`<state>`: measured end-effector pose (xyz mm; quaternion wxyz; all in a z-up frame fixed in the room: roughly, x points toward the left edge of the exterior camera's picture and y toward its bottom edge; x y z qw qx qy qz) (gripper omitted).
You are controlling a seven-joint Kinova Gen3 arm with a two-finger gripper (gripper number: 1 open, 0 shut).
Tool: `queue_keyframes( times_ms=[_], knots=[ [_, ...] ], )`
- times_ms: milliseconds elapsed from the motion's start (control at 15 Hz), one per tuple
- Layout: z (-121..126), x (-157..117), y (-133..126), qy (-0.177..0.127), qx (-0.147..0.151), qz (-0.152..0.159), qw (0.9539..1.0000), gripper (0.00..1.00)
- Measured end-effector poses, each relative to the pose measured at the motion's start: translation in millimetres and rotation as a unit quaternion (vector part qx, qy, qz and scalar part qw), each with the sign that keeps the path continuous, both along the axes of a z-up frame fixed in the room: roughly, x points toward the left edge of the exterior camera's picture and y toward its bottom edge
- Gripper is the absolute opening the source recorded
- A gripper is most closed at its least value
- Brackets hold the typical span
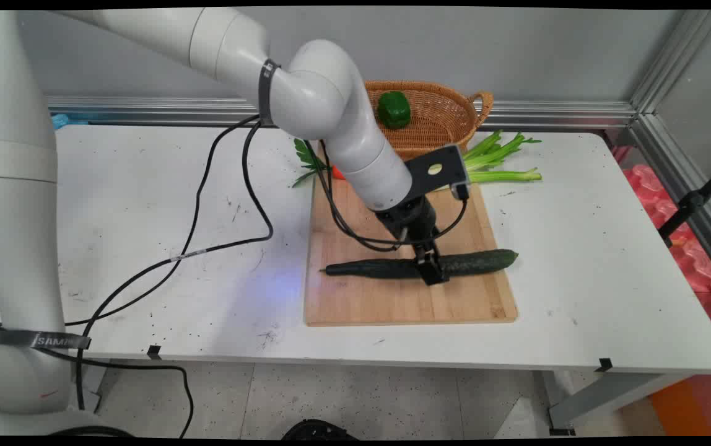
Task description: Pick up the potato from the vegetable basket
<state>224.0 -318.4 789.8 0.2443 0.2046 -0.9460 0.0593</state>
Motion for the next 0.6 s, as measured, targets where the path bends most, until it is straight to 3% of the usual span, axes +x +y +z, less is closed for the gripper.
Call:
queue_keyframes(
  times_ms=[333, 600],
  knots=[
    [30, 2, -15, 0.016, -0.012, 0.001, 0.9998, 1.0],
    [56, 20, -24, 0.011, -0.017, 0.001, 0.9998, 1.0]
  ],
)
